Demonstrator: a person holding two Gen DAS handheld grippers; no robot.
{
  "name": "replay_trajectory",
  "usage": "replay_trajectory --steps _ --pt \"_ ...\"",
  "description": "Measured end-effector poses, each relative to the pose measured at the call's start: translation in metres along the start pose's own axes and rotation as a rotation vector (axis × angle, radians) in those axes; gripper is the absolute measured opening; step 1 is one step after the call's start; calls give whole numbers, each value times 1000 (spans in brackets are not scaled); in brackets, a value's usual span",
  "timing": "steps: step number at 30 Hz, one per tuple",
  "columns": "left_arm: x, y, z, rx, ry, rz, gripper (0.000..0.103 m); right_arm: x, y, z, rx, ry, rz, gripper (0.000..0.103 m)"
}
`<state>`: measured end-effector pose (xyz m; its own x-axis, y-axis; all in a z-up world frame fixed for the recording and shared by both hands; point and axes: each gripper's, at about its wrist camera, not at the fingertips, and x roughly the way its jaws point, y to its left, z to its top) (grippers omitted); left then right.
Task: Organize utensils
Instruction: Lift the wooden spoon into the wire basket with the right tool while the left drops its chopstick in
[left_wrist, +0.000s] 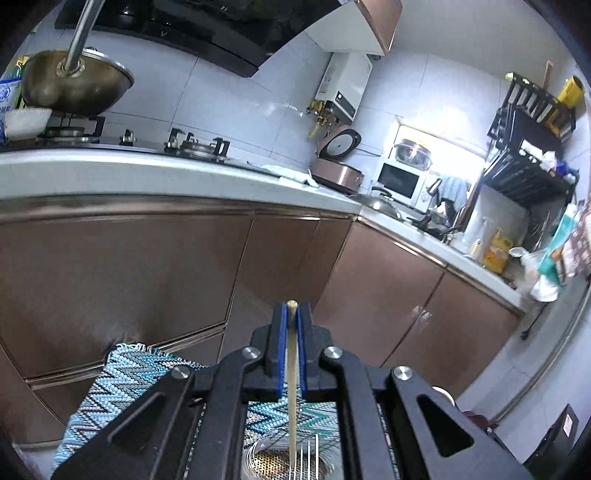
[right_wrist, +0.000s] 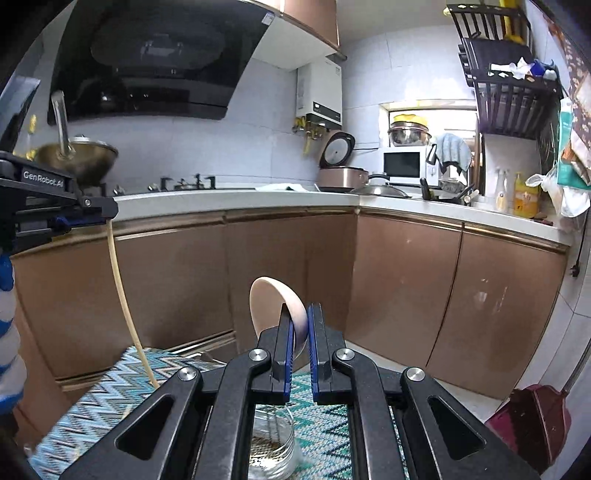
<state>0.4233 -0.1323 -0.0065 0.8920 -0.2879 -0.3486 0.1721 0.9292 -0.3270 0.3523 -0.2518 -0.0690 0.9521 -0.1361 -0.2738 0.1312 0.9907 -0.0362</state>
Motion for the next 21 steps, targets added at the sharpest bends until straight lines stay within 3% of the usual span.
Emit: replay_trajectory --steps 7,14,16,18,19,21 --pt "41 0 -43 53 24 30 5 29 3 -30 11 11 -21 8" --pt "54 8 -76 62 62 44 7 39 6 -55 42 49 7 14" --pt "52 11 -79 65 73 38 9 38 5 -57 44 58 14 23" --pt "47 11 -78 70 77 31 21 31 6 -56 47 47 11 42" --pt "43 11 -77 70 75 26 27 29 5 -55 49 43 11 44" --pt "33 11 -74 72 61 22 30 23 4 -52 50 40 8 44"
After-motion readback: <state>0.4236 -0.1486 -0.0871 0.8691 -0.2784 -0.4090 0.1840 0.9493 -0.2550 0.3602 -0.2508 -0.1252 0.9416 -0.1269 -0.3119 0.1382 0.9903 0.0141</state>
